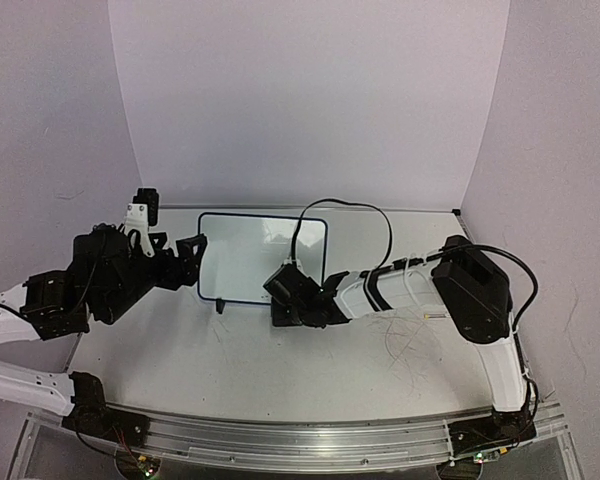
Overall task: Write a sentence on the whiteboard
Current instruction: Move the whiteboard stand to the center of the board.
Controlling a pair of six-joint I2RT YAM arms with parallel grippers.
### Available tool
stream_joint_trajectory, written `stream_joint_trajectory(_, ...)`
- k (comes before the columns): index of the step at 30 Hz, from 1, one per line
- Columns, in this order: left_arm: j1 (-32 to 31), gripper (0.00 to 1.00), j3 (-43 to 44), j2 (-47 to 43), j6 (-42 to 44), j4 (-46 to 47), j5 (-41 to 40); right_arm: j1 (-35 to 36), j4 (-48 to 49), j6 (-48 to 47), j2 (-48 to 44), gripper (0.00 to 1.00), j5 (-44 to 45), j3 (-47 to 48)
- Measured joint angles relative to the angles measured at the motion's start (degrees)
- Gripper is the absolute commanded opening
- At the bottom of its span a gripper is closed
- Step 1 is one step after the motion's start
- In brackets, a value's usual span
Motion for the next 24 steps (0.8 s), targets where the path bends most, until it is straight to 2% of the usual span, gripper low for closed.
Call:
stream_joint_trajectory(6,0.00,0.90,-0.02,-2.44,-0.09,0.02,-0.02,0.31,-0.24,0.87,0.13,0.09,1.94,0.09)
stream_joint_trajectory(14,0.00,0.90,-0.02,-0.01,-0.58,0.00,0.00,0.55,1.87,1.05,-0.88,0.08,4.30,-2.81)
stream_joint_trajectory(24,0.00,0.90,1.85,9.23,-1.25,0.50,0.86,-0.68,3.97,0.11,-8.79,0.08,4.08,-14.73)
